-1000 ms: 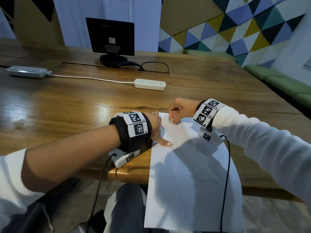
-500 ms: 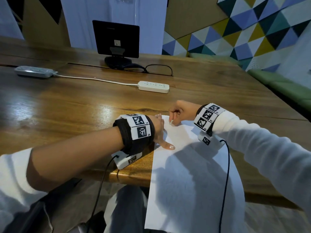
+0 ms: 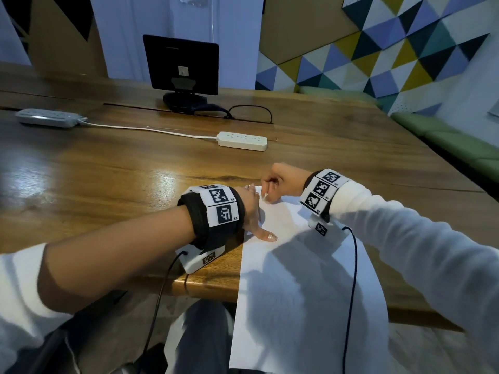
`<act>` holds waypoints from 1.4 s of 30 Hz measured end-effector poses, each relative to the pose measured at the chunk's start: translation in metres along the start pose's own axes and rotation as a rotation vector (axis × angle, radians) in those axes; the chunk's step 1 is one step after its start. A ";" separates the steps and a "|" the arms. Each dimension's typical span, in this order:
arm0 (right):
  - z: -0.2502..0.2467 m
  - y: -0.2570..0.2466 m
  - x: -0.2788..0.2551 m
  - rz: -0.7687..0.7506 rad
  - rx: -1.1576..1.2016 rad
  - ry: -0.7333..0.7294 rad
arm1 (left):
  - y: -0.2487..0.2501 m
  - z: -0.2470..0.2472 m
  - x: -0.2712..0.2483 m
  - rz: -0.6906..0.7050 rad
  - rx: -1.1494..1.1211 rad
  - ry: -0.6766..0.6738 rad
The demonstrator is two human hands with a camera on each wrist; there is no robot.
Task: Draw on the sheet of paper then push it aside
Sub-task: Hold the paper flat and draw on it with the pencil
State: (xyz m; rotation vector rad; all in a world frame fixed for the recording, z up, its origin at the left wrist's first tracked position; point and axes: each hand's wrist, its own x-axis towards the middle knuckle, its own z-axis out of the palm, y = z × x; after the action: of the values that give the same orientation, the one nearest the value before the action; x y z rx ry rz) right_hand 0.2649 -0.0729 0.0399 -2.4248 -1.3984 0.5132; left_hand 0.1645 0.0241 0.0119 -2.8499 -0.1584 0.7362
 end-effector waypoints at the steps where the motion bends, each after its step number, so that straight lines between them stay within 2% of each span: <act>1: 0.001 0.000 -0.002 -0.003 0.013 -0.039 | 0.000 0.000 0.000 0.005 0.003 -0.001; 2: 0.001 0.001 -0.001 -0.003 0.017 -0.048 | 0.000 -0.001 -0.002 0.006 0.010 -0.004; 5: 0.001 -0.001 0.006 0.018 -0.040 0.088 | 0.001 -0.001 -0.003 0.001 0.032 -0.018; 6: 0.003 -0.002 0.007 0.019 -0.045 0.089 | 0.002 -0.001 -0.004 0.001 0.028 -0.032; 9: 0.001 -0.004 0.006 -0.002 -0.011 -0.055 | 0.001 -0.002 -0.004 -0.006 0.005 -0.049; 13: 0.003 -0.004 0.008 0.005 -0.017 0.026 | -0.001 -0.003 -0.004 -0.018 -0.021 -0.064; 16: 0.000 0.000 -0.003 0.016 0.091 -0.066 | 0.000 -0.005 -0.009 -0.012 -0.016 -0.065; 17: -0.003 0.007 -0.007 0.046 0.154 -0.012 | 0.000 -0.005 -0.010 -0.010 -0.015 -0.071; 20: -0.006 0.034 -0.022 0.234 0.400 0.300 | -0.001 -0.004 -0.012 -0.002 -0.011 -0.071; 23: -0.001 0.047 -0.031 0.330 0.610 0.312 | 0.007 -0.006 -0.013 0.082 0.028 0.023; 25: -0.001 0.049 -0.032 0.350 0.656 0.320 | 0.022 -0.008 -0.014 0.220 0.060 0.085; 27: -0.003 0.048 -0.031 0.344 0.639 0.322 | 0.037 -0.007 -0.015 0.356 0.036 0.040; 29: -0.002 0.045 -0.030 0.327 0.605 0.304 | 0.039 -0.006 -0.014 0.375 -0.008 0.006; 30: -0.001 0.045 -0.029 0.321 0.597 0.294 | 0.034 -0.006 -0.013 0.320 -0.036 -0.004; 33: -0.001 0.045 -0.031 0.291 0.555 0.267 | 0.012 -0.006 -0.011 -0.021 -0.103 -0.033; 35: -0.003 0.043 -0.033 0.271 0.511 0.245 | 0.006 -0.005 -0.013 -0.137 -0.080 -0.034; 37: -0.004 0.037 -0.032 0.253 0.424 0.232 | 0.007 -0.004 -0.015 -0.107 -0.042 0.030; 39: -0.002 0.030 -0.027 0.241 0.293 0.228 | 0.009 -0.005 -0.014 -0.002 -0.019 0.063; 42: 0.003 0.021 -0.020 0.215 0.108 0.228 | 0.011 -0.005 -0.010 0.079 -0.024 -0.001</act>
State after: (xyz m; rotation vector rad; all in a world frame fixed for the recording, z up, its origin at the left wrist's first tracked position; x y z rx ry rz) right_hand 0.2705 -0.1002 0.0316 -2.4683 -1.0003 0.3371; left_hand 0.1590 0.0113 0.0183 -2.8933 -0.0558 0.7557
